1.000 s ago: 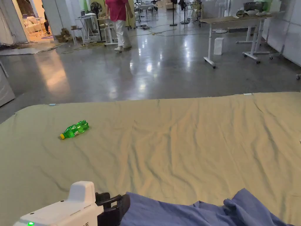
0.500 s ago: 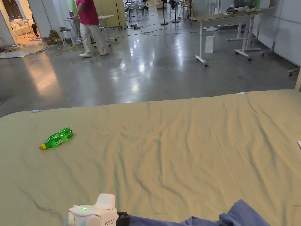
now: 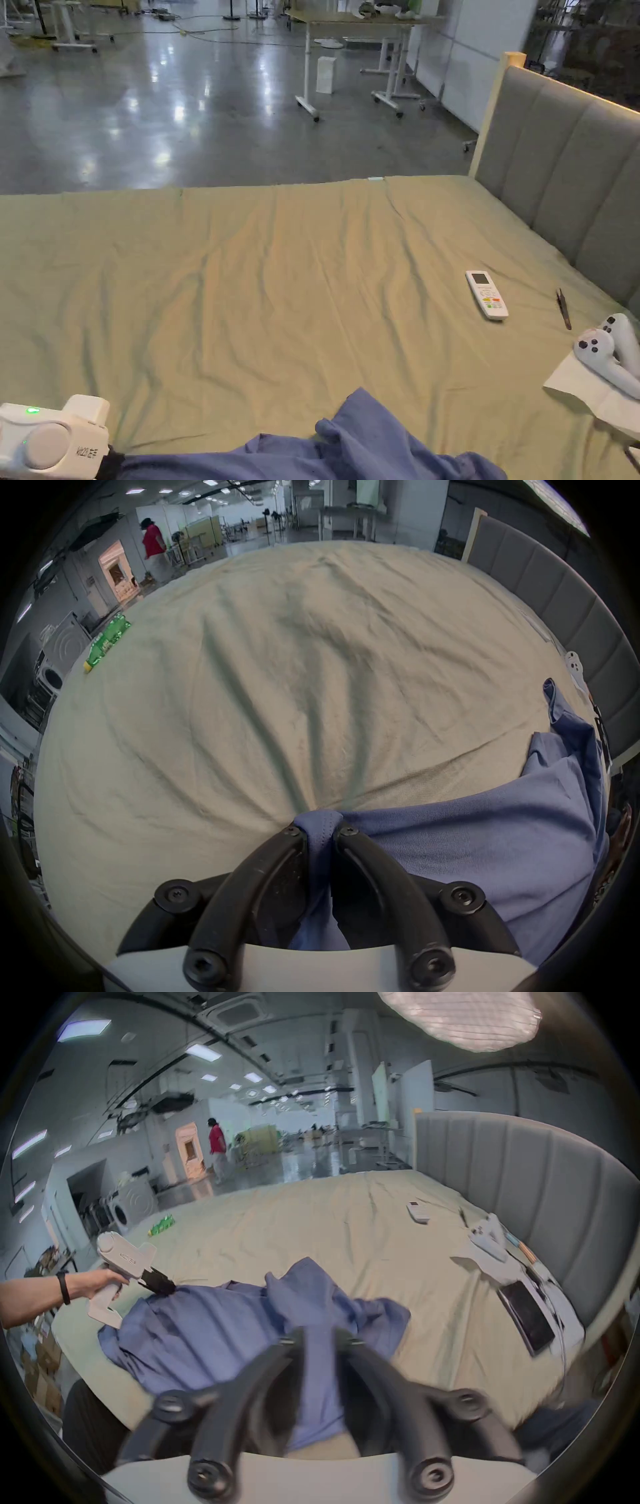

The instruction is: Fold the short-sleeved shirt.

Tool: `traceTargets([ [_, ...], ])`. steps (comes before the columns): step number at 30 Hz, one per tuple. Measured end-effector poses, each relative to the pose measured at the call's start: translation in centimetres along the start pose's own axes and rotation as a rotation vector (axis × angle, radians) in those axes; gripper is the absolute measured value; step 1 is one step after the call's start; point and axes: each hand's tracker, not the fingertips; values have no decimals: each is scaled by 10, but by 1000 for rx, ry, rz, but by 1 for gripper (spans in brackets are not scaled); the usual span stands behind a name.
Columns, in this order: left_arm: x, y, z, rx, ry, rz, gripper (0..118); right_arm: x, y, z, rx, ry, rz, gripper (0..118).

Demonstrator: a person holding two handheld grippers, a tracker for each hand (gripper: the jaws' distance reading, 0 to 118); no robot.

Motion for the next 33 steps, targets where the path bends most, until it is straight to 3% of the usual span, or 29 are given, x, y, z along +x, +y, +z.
traceTargets([
  [1, 0, 2, -1, -6, 5, 3, 12, 5, 11, -21, -37, 2, 26, 69],
  [2, 3, 1, -3, -11, 8, 4, 12, 7, 20, -40, -56, -4, 46, 87],
  [3, 3, 3, -4, -20, 11, 3, 12, 11, 34, -62, -85, 12, 60, 95],
  [6, 16, 7, 5, -47, 19, -10, 12, 19, 60, -132, -179, 40, 64, 94],
  [9, 17, 10, 5, -70, 18, -8, 12, 29, 63, -201, -336, -9, 179, 94],
  [12, -1, 21, -10, -74, 4, -5, 12, 21, 61, -230, -428, -63, 288, 88],
  [14, 3, 15, -4, -68, -3, 0, 12, 22, 59, -234, -420, -15, 270, 85],
  [15, 3, 14, -4, -64, -4, 1, 12, 25, 58, -229, -419, -17, 258, 77],
  [18, 12, 10, 2, -51, 10, -11, 12, 30, 59, -215, -382, 39, 236, 27],
  [20, 17, 5, 4, -30, 26, -38, 12, 34, 57, -211, -361, 36, 248, 5],
  [25, -3, -6, 34, 99, -29, 18, 7, 37, 61, -181, -262, 58, 159, 3],
  [28, -20, -17, 102, 258, -115, 104, 5, 34, 82, -127, -134, 73, 150, 3],
  [33, -44, -47, 214, 528, -160, 157, 5, 30, 118, -27, 98, 78, 43, 3],
])
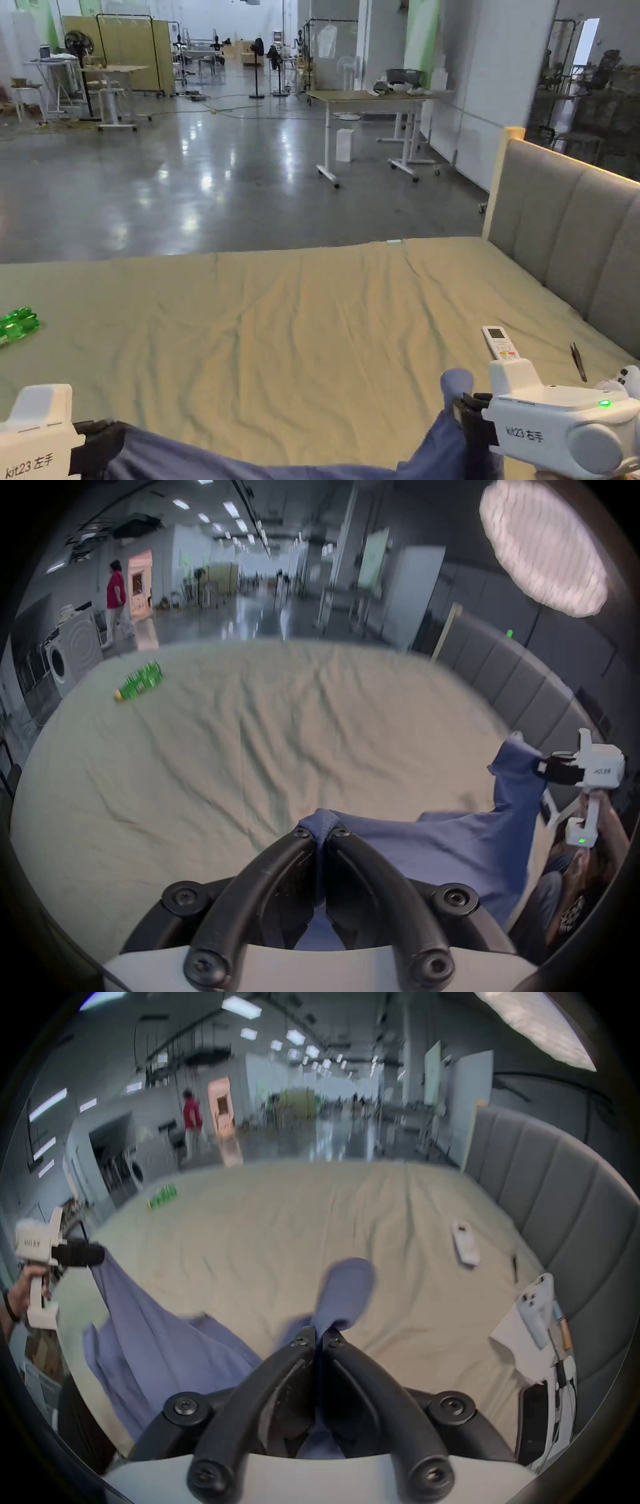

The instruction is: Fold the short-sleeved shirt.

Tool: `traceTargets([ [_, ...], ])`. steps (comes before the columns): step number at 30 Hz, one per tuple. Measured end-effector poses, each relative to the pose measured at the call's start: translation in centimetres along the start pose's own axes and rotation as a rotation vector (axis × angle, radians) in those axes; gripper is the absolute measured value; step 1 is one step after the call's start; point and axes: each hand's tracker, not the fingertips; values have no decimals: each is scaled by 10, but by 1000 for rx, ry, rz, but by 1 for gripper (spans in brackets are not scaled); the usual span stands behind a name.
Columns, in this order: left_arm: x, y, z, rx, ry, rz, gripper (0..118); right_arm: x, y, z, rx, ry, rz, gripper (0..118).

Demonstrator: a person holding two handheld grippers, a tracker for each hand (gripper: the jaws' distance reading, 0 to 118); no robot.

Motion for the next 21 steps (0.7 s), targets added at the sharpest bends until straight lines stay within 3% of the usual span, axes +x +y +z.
traceTargets([
  [7, 0, 60, 157, 280, 15, -45, 5, -15, 84, 114, 262, -84, 56, 3],
  [11, 4, 100, 226, 424, 72, -98, 5, -25, 137, 164, 391, -79, 31, 3],
  [16, 18, 148, 287, 537, 143, -171, 5, -57, 206, 219, 530, -149, 121, 3],
  [17, 29, 156, 301, 564, 150, -169, 5, -67, 224, 232, 590, -170, 193, 3],
  [21, 26, 194, 339, 633, 178, -179, 5, -84, 276, 267, 641, -200, 183, 3],
])
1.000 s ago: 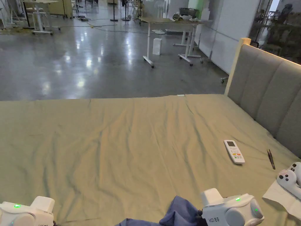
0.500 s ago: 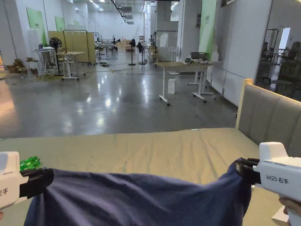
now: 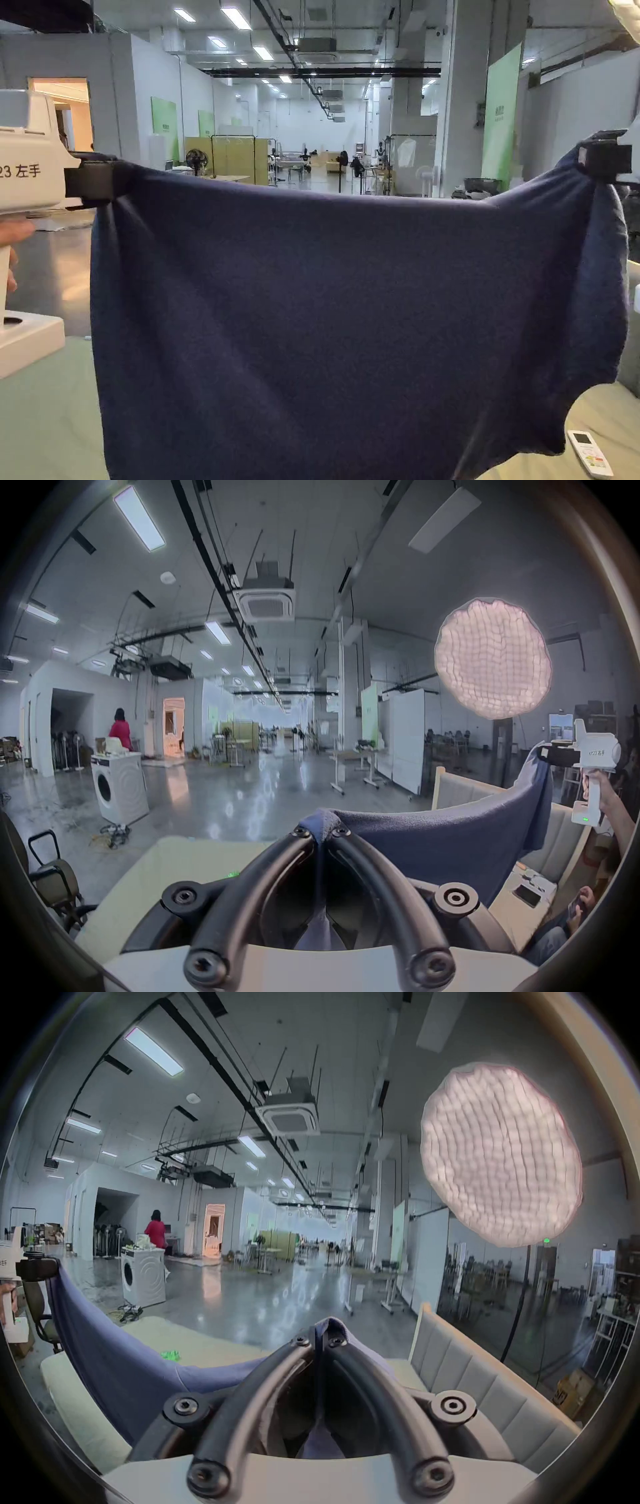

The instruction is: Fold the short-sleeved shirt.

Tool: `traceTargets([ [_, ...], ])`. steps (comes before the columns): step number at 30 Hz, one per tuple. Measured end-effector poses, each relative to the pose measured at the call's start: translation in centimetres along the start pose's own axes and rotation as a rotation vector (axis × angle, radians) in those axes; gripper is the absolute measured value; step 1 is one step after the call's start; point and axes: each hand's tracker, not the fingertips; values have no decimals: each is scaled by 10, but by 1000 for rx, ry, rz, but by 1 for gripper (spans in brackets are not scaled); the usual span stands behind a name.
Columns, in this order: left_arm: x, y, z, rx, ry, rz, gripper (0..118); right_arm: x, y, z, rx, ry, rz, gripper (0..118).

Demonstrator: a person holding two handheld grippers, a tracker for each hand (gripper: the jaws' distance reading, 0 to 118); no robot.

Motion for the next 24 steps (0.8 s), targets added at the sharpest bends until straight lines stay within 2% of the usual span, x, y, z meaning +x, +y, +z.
traceTargets([
  [4, -1, 34, 6, 42, 16, -1, 5, -3, 48, -2, 56, -58, 50, 3],
  [9, 5, 45, 4, 58, 23, 31, 5, -6, 66, -4, 60, -97, 96, 3],
  [13, 25, 43, 0, 64, 1, 93, 5, -7, 67, -5, 58, -105, 88, 3],
  [20, 17, 38, -32, 33, 37, 64, 5, -9, 61, -21, 47, -121, 121, 3],
  [24, 21, 30, -47, 13, 52, 55, 5, -10, 54, -22, 18, -120, 88, 3],
])
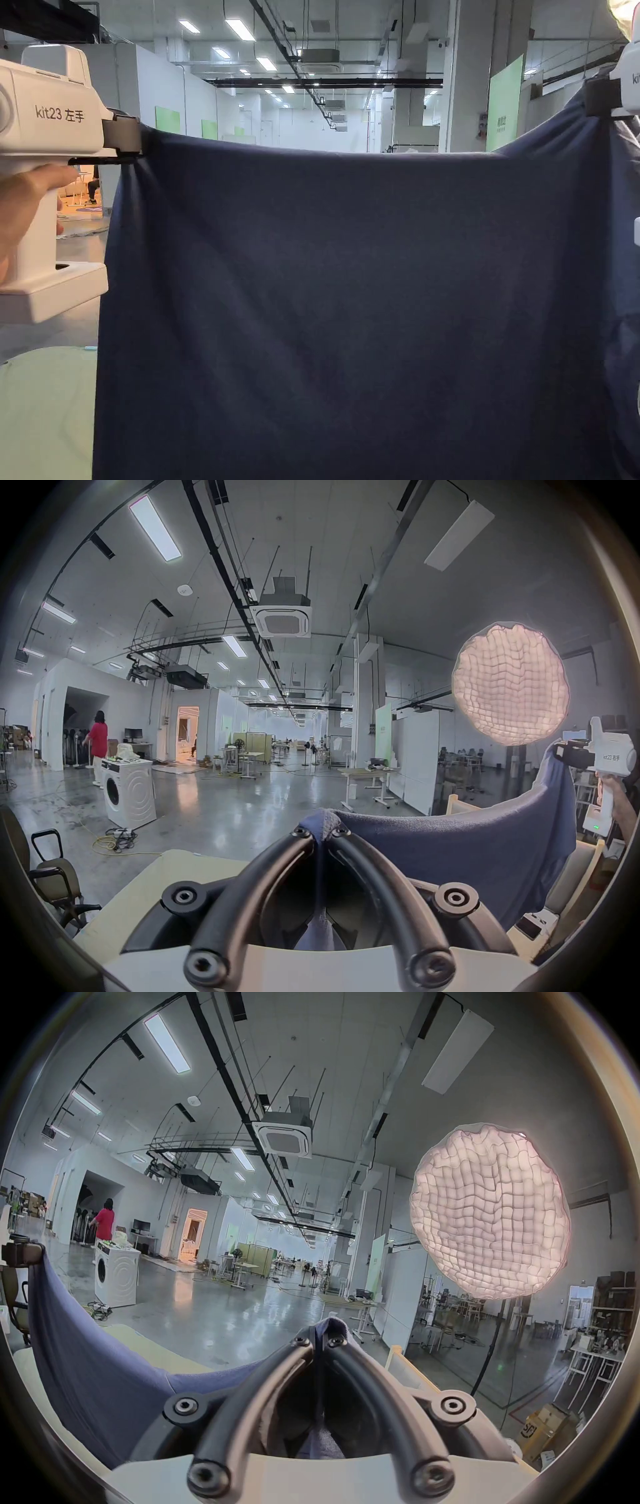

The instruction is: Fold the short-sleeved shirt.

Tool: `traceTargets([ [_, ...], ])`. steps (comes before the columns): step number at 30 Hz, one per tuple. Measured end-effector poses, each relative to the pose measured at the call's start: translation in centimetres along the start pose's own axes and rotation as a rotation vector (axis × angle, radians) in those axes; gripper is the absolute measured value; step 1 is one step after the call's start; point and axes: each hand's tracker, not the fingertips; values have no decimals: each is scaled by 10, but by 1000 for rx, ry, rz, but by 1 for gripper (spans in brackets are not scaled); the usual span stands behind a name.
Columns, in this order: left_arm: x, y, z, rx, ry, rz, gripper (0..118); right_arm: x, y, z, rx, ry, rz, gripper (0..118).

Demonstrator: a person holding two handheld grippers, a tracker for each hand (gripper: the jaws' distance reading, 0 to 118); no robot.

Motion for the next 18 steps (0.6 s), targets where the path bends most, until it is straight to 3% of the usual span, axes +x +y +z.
traceTargets([
  [4, -7, -7, -21, -18, 11, 15, 5, 0, -6, -12, -7, -13, -1, 3],
  [5, -9, -9, -26, -19, 7, 21, 5, -9, -16, -26, 10, -55, -3, 3],
  [9, -17, -12, -49, -36, 20, 8, 5, -16, -24, -49, -5, -32, -17, 3],
  [18, -29, -37, -112, -115, 88, -6, 5, -47, -41, -117, -4, -35, 59, 3],
])
